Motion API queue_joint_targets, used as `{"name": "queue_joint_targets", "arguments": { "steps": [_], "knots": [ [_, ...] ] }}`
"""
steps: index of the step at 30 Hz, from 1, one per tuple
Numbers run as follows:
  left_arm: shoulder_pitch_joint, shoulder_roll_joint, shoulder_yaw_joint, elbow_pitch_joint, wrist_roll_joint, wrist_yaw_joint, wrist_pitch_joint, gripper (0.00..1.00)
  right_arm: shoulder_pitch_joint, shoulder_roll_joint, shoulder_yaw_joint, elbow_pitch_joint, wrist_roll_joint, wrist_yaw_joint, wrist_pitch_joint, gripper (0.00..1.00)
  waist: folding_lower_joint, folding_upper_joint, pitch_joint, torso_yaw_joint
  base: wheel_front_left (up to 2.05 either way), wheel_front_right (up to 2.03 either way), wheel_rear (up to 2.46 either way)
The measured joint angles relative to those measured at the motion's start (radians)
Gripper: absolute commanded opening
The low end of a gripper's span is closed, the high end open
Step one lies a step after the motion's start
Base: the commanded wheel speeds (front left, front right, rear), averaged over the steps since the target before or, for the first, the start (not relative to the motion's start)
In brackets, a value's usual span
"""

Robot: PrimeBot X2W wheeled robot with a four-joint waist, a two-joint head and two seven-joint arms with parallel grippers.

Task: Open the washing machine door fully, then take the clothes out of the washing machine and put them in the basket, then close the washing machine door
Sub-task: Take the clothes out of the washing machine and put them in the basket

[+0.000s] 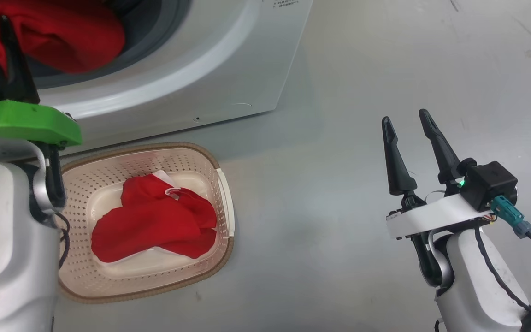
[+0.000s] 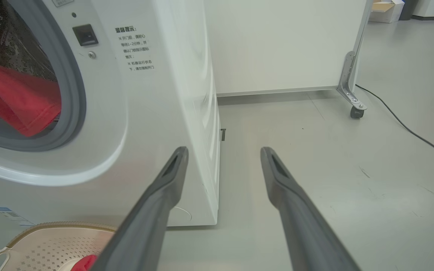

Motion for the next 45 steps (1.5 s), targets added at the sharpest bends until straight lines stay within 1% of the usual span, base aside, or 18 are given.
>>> {"name": "queue_joint_targets", "arguments": {
  "steps": [5, 11, 24, 27, 35, 45],
  "knots": [
    [0.071, -0.031, -0.012, -0.036, 0.002, 0.000, -0.067, 0.00, 0.031, 0.000, -0.006, 0.008, -0.013, 0.001, 0.000, 1.00, 0.0000, 0.0000, -0.053, 0.022, 0.00, 0.00, 0.00],
    [0.142, -0.054, -0.022, -0.084, 0.019, 0.000, -0.132, 0.00, 0.081, 0.000, -0.015, 0.016, -0.033, 0.001, 0.000, 1.00, 0.0000, 0.0000, -0.119, 0.047, 0.00, 0.00, 0.00],
    [0.251, -0.064, -0.040, -0.226, 0.058, 0.004, -0.151, 0.00, 0.177, 0.000, -0.016, 0.032, -0.052, 0.004, 0.000, 1.00, -0.0001, 0.0000, -0.260, 0.102, 0.00, 0.00, 0.00],
    [0.294, -0.080, -0.054, -0.246, 0.059, 0.005, -0.151, 0.00, 0.203, 0.000, -0.016, 0.031, -0.057, 0.004, 0.000, 1.00, 0.0000, 0.0000, -0.290, 0.121, 0.00, 0.00, 0.00],
    [0.401, -0.086, -0.080, -0.259, 0.056, 0.010, -0.127, 0.00, 0.216, 0.001, 0.001, 0.029, -0.060, 0.010, 0.000, 1.00, 0.0000, 0.0000, -0.315, 0.144, 0.00, 0.00, 0.00],
    [0.464, -0.106, -0.119, -0.235, 0.035, 0.013, -0.097, 0.00, 0.222, 0.001, 0.006, 0.004, -0.060, 0.010, 0.000, 1.00, 0.0000, 0.0000, -0.287, 0.141, 0.00, 0.00, 0.00]
  ]
}}
